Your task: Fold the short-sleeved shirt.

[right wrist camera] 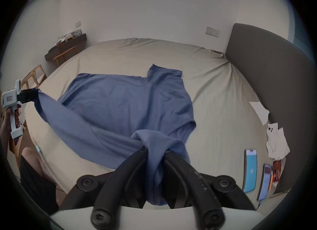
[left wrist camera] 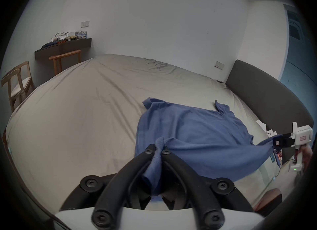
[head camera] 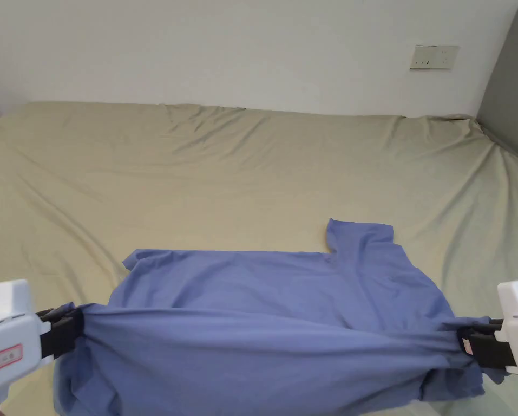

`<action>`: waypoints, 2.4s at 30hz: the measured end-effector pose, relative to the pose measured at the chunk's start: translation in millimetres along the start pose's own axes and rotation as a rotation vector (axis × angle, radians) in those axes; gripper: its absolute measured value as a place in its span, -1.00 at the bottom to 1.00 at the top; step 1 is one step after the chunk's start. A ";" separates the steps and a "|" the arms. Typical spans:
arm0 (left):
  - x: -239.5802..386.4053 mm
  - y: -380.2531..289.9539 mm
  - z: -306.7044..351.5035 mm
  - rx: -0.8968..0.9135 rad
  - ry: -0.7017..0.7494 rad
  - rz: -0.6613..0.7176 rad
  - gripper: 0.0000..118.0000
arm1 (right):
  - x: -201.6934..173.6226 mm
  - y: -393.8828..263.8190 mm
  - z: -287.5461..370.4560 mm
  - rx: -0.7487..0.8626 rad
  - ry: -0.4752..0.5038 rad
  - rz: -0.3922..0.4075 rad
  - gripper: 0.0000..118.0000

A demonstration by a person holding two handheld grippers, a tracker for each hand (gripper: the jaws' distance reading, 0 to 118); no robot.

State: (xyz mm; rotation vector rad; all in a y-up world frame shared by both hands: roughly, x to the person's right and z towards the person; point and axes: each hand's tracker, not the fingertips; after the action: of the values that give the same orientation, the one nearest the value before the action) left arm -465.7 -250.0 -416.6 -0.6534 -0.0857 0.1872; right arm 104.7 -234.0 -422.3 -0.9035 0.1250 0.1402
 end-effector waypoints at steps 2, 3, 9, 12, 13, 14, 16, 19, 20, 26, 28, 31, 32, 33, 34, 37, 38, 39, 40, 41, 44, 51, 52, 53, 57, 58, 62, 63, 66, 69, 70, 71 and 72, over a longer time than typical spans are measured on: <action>0.2 10.6 -31.7 -0.050 0.021 -0.035 -0.98 | 3.9 17.2 -28.9 -0.046 -0.009 -0.007 -0.82; -0.9 13.3 -48.7 -0.074 0.032 -0.048 -0.98 | 3.8 24.6 -45.0 -0.066 -0.008 0.011 -0.82; -3.5 15.8 -119.2 -0.157 0.070 -0.086 -0.98 | 0.5 44.2 -111.9 -0.140 -0.027 0.025 -0.82; -2.0 11.4 -135.3 -0.192 0.074 -0.122 -0.98 | 2.8 41.6 -126.9 -0.108 -0.080 -0.012 -0.82; -1.6 10.6 -131.7 -0.177 0.086 -0.118 -0.96 | 3.2 40.2 -125.0 -0.077 -0.134 -0.018 -0.72; -2.6 11.2 -125.7 -0.147 0.088 -0.100 -0.73 | 4.1 38.2 -119.2 -0.029 -0.156 -0.040 -0.32; -5.7 10.9 -101.5 -0.068 0.060 -0.047 0.24 | 9.3 30.5 -92.9 0.111 -0.118 -0.111 0.43; -3.3 0.2 -55.6 0.022 0.063 -0.045 0.97 | 1.7 4.5 -37.5 0.287 -0.143 -0.122 0.61; 0.0 -6.0 -40.6 0.040 0.065 -0.054 0.88 | -0.8 -6.5 -21.9 0.319 -0.134 -0.117 0.61; 31.6 -67.8 49.5 0.135 0.026 -0.080 -1.00 | -45.7 -91.7 49.4 0.391 -0.010 -0.063 -0.64; 36.1 -89.8 58.1 0.113 0.011 -0.078 -1.00 | -53.1 -112.9 58.2 0.363 -0.004 -0.077 -0.98; 42.2 -115.6 60.5 0.102 0.025 -0.094 -1.00 | -71.5 -134.1 69.7 0.365 0.014 -0.092 -0.98; 41.2 -120.6 54.6 0.096 0.041 -0.117 -1.00 | -76.4 -137.8 66.4 0.361 0.039 -0.098 -0.98; 37.9 -123.5 44.5 0.061 0.077 -0.132 -1.00 | -80.9 -139.9 68.4 0.363 0.060 -0.106 -0.98; 29.9 -125.6 33.2 0.048 0.079 -0.123 -1.00 | -85.3 -141.2 69.8 0.366 0.073 -0.109 -0.98; 4.8 -114.6 6.7 0.014 0.128 0.025 -1.00 | -102.1 -138.2 69.2 0.350 0.098 -0.073 -0.98; -1.1 -110.2 -2.3 0.017 0.154 0.044 -0.77 | -103.7 -137.6 68.7 0.346 0.098 -0.063 -0.98; -8.3 -103.0 -13.7 -0.025 0.177 0.056 -0.33 | -103.0 -135.5 67.7 0.329 0.109 -0.056 -0.98; -14.6 -98.7 -26.4 -0.065 0.171 0.070 -0.14 | -98.8 -136.3 64.7 0.323 0.111 -0.062 -0.98; -18.4 -97.1 -36.8 -0.097 0.144 0.071 0.08 | -97.7 -134.9 63.9 0.322 0.109 -0.068 -0.98; -14.9 -94.8 -58.3 -0.137 0.111 0.031 0.97 | -93.0 -130.3 59.0 0.322 0.107 -0.089 -0.98; 11.0 -104.3 -64.9 -0.100 0.087 -0.106 0.04 | -82.0 -123.1 37.9 0.294 0.088 -0.092 -0.98; 14.3 -104.1 -62.0 -0.107 0.024 -0.114 -0.42 | -79.9 -124.4 34.3 0.290 0.078 -0.085 -0.98; 20.2 -105.5 -61.6 -0.116 0.055 -0.129 -0.90 | -76.0 -123.8 29.4 0.281 0.067 -0.078 -0.98; 30.4 -109.1 -51.8 -0.097 0.044 -0.193 -0.90 | -49.2 -114.2 -0.4 0.245 0.036 -0.052 -0.98; 29.4 -106.9 -47.7 -0.080 0.039 -0.172 -0.90 | -41.1 -107.7 -11.5 0.225 0.008 -0.035 -0.98; 28.8 -100.8 -42.7 -0.059 0.037 -0.127 -0.90 | -10.9 -84.0 -62.2 0.206 0.002 -0.052 -0.88; 33.4 -97.7 -41.8 -0.061 0.041 -0.131 -0.90 | -4.8 -77.2 -78.0 0.194 -0.004 -0.064 -0.70; 35.8 -98.2 -44.2 -0.073 0.045 -0.134 -0.90 | 10.9 -64.7 -121.6 0.079 -0.040 -0.148 0.60; 40.8 -98.6 -44.2 -0.080 0.053 -0.134 -0.90 | 20.6 -63.5 -146.3 -0.006 -0.003 -0.243 0.68; 40.7 -98.6 -44.3 -0.083 0.052 -0.131 -0.90 | 19.5 -64.6 -148.9 0.000 -0.003 -0.227 0.68; 40.9 -98.4 -44.7 -0.084 0.053 -0.129 -0.90 | 15.9 -65.4 -144.8 0.010 -0.006 -0.202 0.68; 40.9 -98.6 -44.6 -0.086 0.056 -0.129 -0.90 | 14.5 -66.4 -136.0 0.053 -0.004 -0.158 0.67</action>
State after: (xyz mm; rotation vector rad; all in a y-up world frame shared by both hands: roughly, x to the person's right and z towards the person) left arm -405.1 -345.1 -390.8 -0.7364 -0.0819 0.0404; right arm 123.8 -380.8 -456.8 -0.8563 0.0528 -0.0081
